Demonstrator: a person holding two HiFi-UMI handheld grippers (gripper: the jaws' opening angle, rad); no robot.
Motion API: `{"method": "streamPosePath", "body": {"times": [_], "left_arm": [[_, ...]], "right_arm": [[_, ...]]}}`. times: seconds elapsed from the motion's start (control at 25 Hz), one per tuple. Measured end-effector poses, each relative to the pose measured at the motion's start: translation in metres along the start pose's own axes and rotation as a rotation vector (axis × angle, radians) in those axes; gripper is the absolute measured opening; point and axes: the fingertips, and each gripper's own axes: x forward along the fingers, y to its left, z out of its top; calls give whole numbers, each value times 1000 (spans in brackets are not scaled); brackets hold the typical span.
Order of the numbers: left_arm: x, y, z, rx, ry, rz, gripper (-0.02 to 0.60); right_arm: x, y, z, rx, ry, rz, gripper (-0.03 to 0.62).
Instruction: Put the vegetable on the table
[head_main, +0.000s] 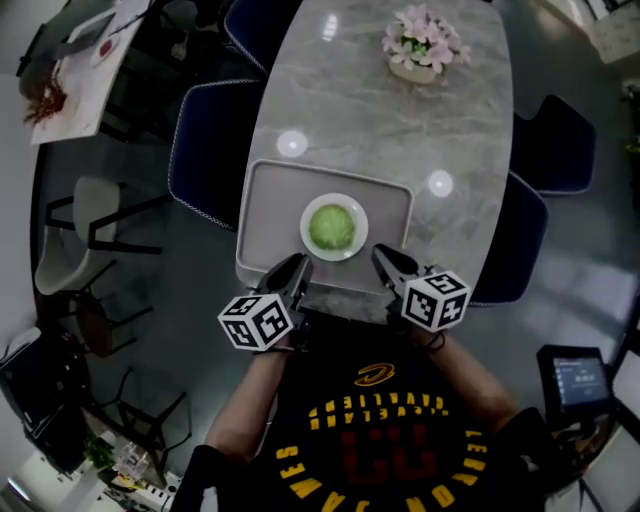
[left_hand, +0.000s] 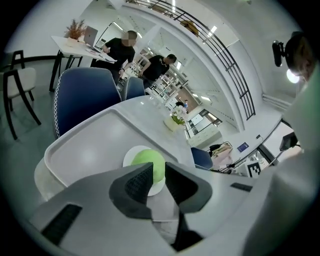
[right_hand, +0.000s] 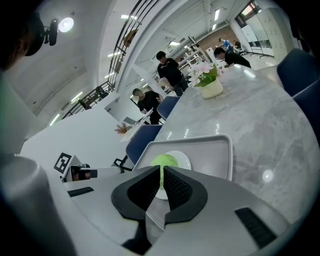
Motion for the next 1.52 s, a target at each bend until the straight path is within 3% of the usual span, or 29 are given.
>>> {"method": "streamPosePath", "body": {"times": [0.08, 0.2, 0.68, 1.52], "left_arm": [[7, 10, -3, -13, 31, 6, 63], [15, 23, -6, -25, 72, 19, 63], [71, 72, -17, -17, 221, 86, 63], [67, 82, -27, -66, 339, 78, 63]], "right_arm": [[5, -8, -1, -1, 3, -36, 8], [13, -20, -4, -10, 32, -77, 106], [59, -79, -21, 81, 130, -123, 106], [66, -63, -39, 164, 180, -163, 106]]}}
